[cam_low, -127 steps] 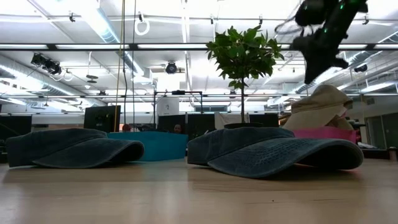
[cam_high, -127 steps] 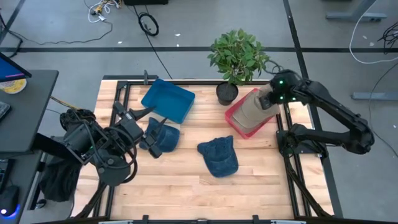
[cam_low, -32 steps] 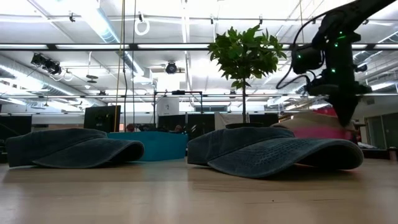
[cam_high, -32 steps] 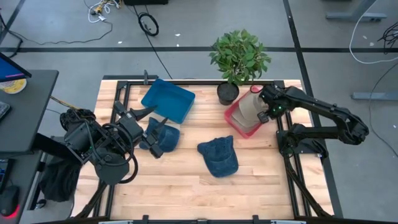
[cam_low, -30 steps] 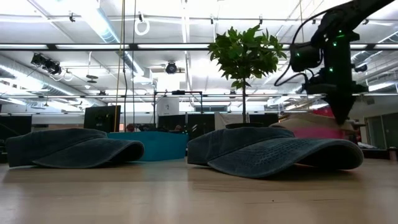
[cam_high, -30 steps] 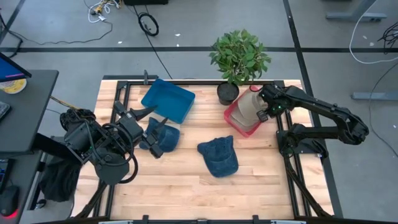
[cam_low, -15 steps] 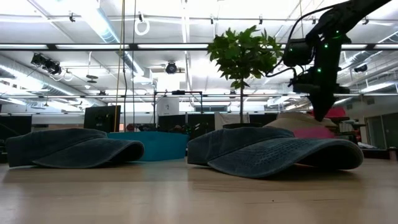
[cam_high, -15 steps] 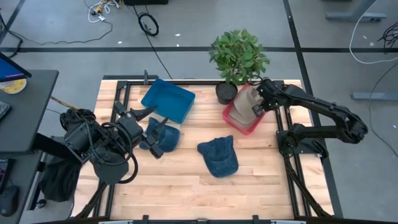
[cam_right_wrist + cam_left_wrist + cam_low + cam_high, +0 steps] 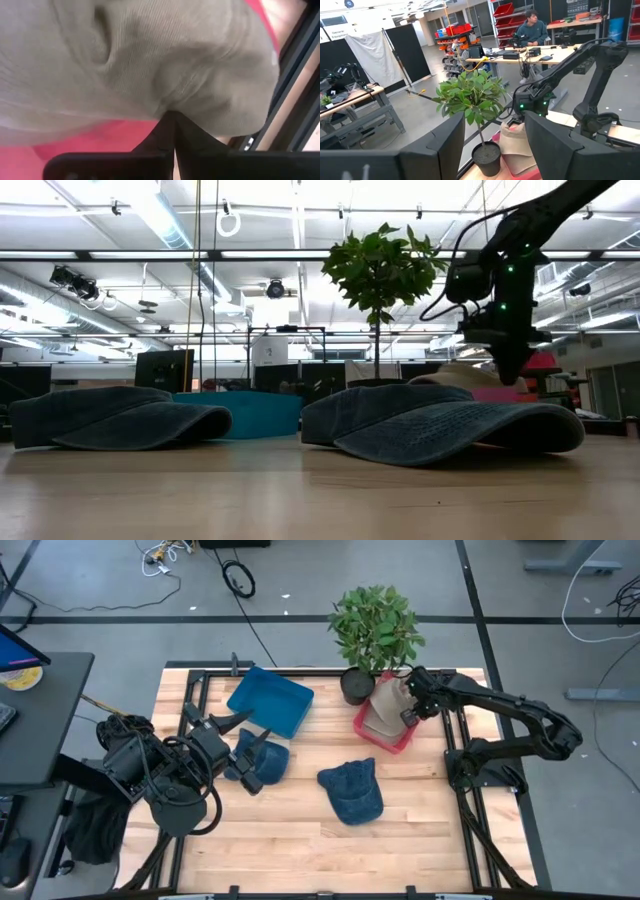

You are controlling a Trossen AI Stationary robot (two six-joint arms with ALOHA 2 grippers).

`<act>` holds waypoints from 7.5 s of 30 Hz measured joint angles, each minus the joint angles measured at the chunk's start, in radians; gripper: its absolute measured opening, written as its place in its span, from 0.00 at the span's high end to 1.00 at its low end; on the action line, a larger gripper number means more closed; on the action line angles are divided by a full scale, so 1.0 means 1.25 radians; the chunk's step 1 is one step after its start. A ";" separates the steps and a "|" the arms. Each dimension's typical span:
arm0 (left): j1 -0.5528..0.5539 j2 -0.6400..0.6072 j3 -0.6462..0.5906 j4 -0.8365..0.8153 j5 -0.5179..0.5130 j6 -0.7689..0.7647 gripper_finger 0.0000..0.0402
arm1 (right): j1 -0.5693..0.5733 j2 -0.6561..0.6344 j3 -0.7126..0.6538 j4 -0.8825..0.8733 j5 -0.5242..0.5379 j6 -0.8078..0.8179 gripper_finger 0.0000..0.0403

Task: Pick & Place hat
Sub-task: Put the brown cap into the red bin, then adjust the red bin, then put the right blue cap into the blue bin

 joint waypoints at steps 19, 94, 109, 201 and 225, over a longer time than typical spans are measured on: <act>0.000 0.000 0.000 0.001 0.000 0.001 0.48 | 0.025 -0.031 -0.002 -0.136 -0.021 0.004 1.00; -0.002 0.000 0.000 0.006 0.153 0.084 0.48 | 0.712 -0.268 0.029 0.339 0.003 0.756 1.00; -0.003 0.000 0.000 0.012 0.154 0.092 0.48 | 1.104 -0.113 0.029 0.421 0.455 1.260 1.00; 0.009 0.000 -0.001 0.080 0.154 0.212 0.48 | 1.196 0.389 0.290 0.166 0.225 0.173 0.38; 0.009 0.000 -0.001 0.091 0.154 0.209 0.48 | 1.163 0.613 0.290 0.209 0.440 0.248 0.47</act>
